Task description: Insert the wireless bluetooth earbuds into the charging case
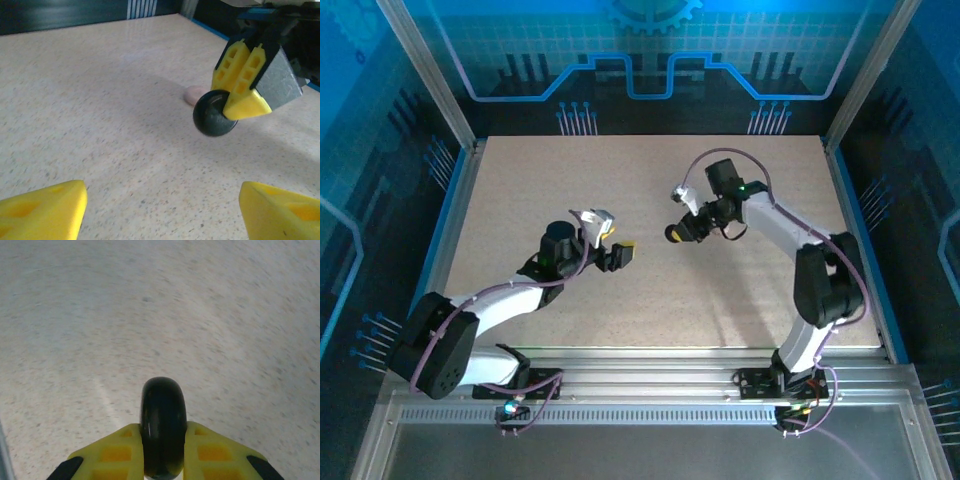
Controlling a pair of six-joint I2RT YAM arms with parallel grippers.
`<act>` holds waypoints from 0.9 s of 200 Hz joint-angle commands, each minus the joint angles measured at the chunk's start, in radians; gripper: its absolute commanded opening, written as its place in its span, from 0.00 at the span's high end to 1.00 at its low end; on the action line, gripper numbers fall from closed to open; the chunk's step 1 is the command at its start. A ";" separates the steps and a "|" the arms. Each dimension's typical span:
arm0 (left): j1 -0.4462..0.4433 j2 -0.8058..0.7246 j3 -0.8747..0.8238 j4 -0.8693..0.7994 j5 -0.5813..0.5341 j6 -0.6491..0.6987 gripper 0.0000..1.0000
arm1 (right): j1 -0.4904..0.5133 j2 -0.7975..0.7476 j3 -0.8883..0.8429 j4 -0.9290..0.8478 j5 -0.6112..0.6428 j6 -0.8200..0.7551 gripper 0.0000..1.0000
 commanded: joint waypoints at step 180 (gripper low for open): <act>0.074 0.054 0.108 -0.194 -0.148 0.000 0.19 | -0.152 0.426 0.373 -0.265 0.110 0.182 0.76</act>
